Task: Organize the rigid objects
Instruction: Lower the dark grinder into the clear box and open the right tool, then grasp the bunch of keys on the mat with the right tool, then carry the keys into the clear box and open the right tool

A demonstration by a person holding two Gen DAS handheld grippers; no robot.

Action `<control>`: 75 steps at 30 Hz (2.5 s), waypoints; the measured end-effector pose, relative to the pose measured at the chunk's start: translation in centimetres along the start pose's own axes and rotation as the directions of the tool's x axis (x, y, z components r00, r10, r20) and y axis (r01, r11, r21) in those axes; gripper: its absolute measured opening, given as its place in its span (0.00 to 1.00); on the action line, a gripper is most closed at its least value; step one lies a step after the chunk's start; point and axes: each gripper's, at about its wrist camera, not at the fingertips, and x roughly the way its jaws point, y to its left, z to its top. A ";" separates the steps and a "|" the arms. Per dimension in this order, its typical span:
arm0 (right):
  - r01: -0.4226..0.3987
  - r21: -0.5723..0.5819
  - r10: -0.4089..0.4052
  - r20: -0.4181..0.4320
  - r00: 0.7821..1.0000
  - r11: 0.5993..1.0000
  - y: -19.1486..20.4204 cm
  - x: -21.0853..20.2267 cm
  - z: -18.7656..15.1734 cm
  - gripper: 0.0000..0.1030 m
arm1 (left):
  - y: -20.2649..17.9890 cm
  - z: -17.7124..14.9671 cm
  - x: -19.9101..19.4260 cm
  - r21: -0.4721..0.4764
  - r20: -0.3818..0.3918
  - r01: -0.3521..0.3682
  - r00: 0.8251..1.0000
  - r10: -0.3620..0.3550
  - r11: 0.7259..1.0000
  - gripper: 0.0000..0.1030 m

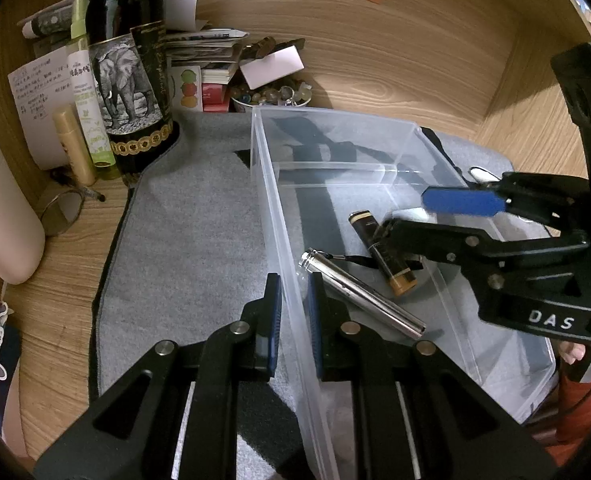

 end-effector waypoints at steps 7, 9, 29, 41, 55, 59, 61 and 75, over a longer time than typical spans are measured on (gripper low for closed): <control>0.033 0.024 -0.035 0.052 0.998 0.999 -0.9 -2.0 0.0 0.46 | 0.0 0.0 0.0 0.002 0.000 -0.002 1.000 0.002 1.000 0.12; 0.055 0.041 -0.058 0.074 0.996 0.998 -1.6 -3.0 0.0 0.47 | -0.1 0.0 0.0 0.001 0.001 -0.002 1.000 0.002 1.000 0.12; 0.247 0.247 -0.245 -0.039 0.969 0.937 -8.9 -4.9 -6.6 0.53 | -0.2 0.1 0.1 0.005 0.000 -0.005 1.000 0.005 1.000 0.12; 0.189 0.310 -0.145 -0.159 0.976 0.932 -8.5 -0.9 -10.0 0.49 | -0.4 0.0 0.2 0.015 -0.004 -0.016 1.000 0.016 1.000 0.12; 0.221 0.283 -0.198 -0.108 0.974 0.933 -7.9 -1.9 -10.2 0.22 | -0.4 -0.1 0.2 0.016 -0.003 -0.019 1.000 0.019 1.000 0.12; 0.216 0.305 -0.200 -0.084 0.976 0.927 -8.1 -2.6 -9.9 0.22 | -0.4 -0.1 0.2 0.016 -0.003 -0.019 1.000 0.019 1.000 0.12; 0.217 0.305 -0.206 -0.068 0.976 0.927 -8.0 -3.1 -9.6 0.22 | -0.4 -0.1 0.2 0.017 -0.002 -0.020 1.000 0.020 1.000 0.12; 0.240 0.287 -0.272 0.079 0.959 0.928 -7.7 -8.0 -6.3 0.22 | -0.4 -0.1 0.2 0.014 -0.002 -0.020 1.000 0.020 1.000 0.12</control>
